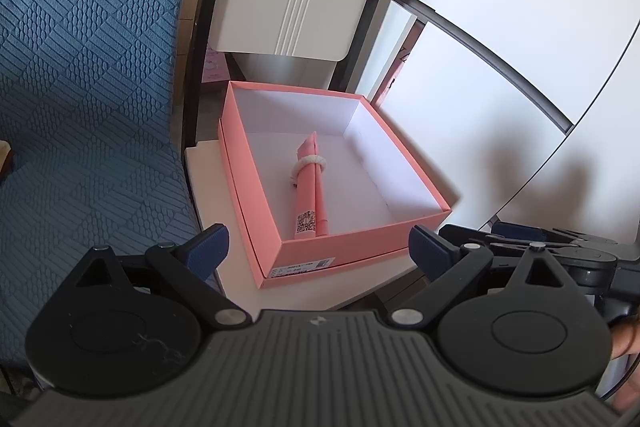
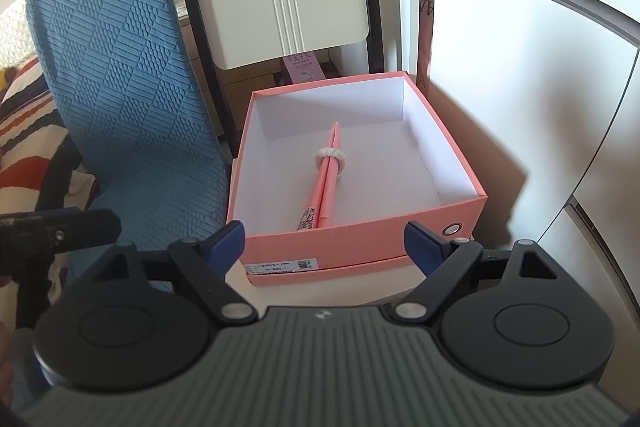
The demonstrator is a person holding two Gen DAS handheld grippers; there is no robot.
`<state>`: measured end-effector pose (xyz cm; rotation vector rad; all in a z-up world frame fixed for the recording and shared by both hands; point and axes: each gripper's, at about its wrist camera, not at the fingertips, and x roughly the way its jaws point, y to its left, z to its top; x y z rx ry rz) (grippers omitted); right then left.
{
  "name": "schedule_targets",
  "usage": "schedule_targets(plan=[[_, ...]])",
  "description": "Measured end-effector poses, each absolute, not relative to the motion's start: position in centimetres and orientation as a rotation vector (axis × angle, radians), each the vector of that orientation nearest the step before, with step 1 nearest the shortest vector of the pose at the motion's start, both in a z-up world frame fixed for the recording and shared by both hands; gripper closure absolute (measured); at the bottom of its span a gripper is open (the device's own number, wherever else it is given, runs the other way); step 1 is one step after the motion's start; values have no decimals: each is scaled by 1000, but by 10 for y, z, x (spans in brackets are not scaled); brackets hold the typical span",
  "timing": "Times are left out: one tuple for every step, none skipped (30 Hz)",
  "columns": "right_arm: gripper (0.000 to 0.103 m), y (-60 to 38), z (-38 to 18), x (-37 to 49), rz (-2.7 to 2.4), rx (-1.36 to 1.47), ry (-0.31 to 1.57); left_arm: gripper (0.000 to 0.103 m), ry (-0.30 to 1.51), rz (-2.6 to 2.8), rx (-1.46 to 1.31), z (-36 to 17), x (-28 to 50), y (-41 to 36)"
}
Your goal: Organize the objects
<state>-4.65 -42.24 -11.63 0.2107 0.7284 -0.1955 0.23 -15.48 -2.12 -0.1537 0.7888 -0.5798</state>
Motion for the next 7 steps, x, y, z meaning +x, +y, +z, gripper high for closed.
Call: schedule_targets(plan=[[15,-423,-116,-46,-195,211,729,5,789,-579,-152,-21,2,-155],[15,-423,-116,-46,-193,210,729,5,788,-584,-153,-21,2,-155],[15,-423,-116,-46,-193,209,730,5,789,-587,-155,-21,2,-155],[15,-423,-116,-47,-193,209,730,5,789,-588,-155,-21,2,-155],[15,-423,-116,-47,-193,209,730,5,788,-589,-151,-21,1,-155],[15,-423,-116,-47,-191,209,730,5,787,-591,-147,-21,1,-155],[15,-422,-115,-47,-191,209,730,5,788,-591,-145,-21,0,-155]])
